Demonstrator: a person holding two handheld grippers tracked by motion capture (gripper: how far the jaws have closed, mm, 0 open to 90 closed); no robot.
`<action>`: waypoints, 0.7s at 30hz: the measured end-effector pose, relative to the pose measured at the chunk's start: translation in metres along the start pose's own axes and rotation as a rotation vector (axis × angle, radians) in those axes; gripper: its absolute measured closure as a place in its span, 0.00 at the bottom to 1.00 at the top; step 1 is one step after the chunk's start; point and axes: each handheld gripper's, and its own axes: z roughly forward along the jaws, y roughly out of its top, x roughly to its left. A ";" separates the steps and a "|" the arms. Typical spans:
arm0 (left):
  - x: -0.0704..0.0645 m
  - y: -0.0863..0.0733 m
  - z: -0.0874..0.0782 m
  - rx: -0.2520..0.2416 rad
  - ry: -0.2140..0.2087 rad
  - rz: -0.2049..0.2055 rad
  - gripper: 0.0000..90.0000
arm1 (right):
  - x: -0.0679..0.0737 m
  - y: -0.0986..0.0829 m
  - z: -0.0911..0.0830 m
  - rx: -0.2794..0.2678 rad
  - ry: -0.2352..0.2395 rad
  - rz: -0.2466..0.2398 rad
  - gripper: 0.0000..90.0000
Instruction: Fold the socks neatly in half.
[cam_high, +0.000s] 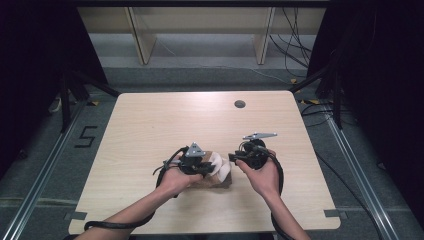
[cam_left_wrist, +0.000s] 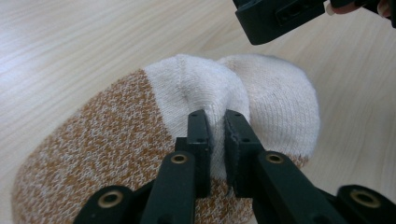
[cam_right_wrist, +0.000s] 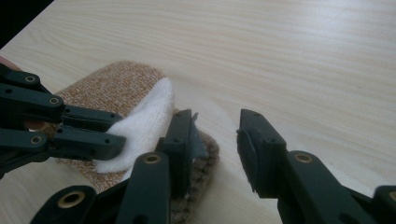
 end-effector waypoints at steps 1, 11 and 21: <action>0.000 0.001 -0.001 -0.006 -0.005 0.001 0.92 | 0.001 -0.001 0.000 -0.002 0.006 0.015 0.73; -0.014 0.016 -0.013 -0.115 -0.033 0.018 0.93 | -0.001 -0.008 0.005 0.038 -0.022 0.033 0.74; -0.020 -0.001 0.011 -0.036 -0.061 0.033 0.91 | -0.005 -0.004 -0.003 -0.055 0.017 0.032 0.71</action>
